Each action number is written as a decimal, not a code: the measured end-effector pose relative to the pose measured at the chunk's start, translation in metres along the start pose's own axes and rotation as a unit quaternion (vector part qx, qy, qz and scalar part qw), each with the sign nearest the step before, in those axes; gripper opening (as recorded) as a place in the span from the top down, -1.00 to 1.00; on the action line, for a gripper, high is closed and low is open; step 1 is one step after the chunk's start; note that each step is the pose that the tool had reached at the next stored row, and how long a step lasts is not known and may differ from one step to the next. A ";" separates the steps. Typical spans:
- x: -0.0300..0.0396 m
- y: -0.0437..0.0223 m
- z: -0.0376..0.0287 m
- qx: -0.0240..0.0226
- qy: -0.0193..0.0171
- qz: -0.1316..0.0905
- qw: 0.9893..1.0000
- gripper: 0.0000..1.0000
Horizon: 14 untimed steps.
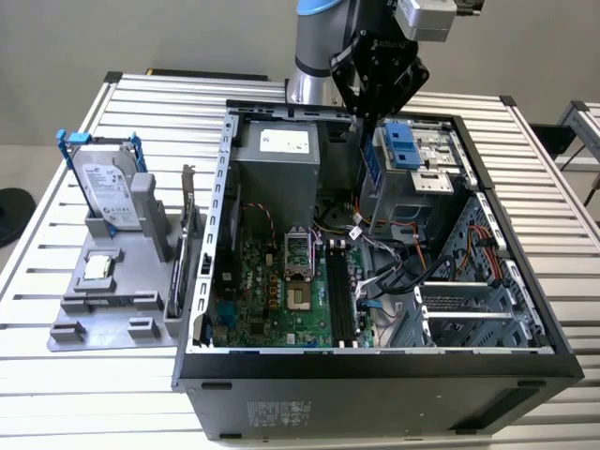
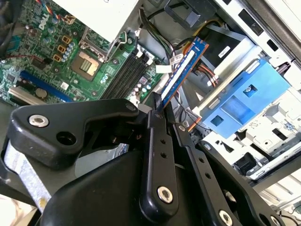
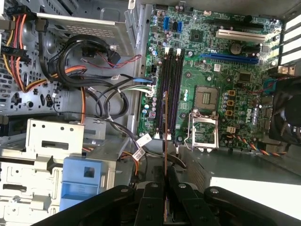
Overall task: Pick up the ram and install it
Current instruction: 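Insert the ram into the slot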
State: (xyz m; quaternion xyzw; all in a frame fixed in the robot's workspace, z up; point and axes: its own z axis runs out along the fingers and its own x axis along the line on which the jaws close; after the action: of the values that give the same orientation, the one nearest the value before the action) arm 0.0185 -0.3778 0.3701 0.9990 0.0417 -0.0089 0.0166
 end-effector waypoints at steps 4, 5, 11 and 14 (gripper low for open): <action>0.0000 -0.0001 0.0014 0.000 0.000 0.000 1.000 1.00; 0.0000 -0.0001 0.0017 0.000 0.000 0.000 1.000 1.00; 0.0001 -0.0001 0.0031 0.000 0.000 0.000 1.000 1.00; 0.0000 -0.0002 0.0051 0.000 0.000 0.000 1.000 1.00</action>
State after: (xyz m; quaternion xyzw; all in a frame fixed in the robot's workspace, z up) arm 0.0184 -0.3778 0.3651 0.9990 0.0417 -0.0089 0.0166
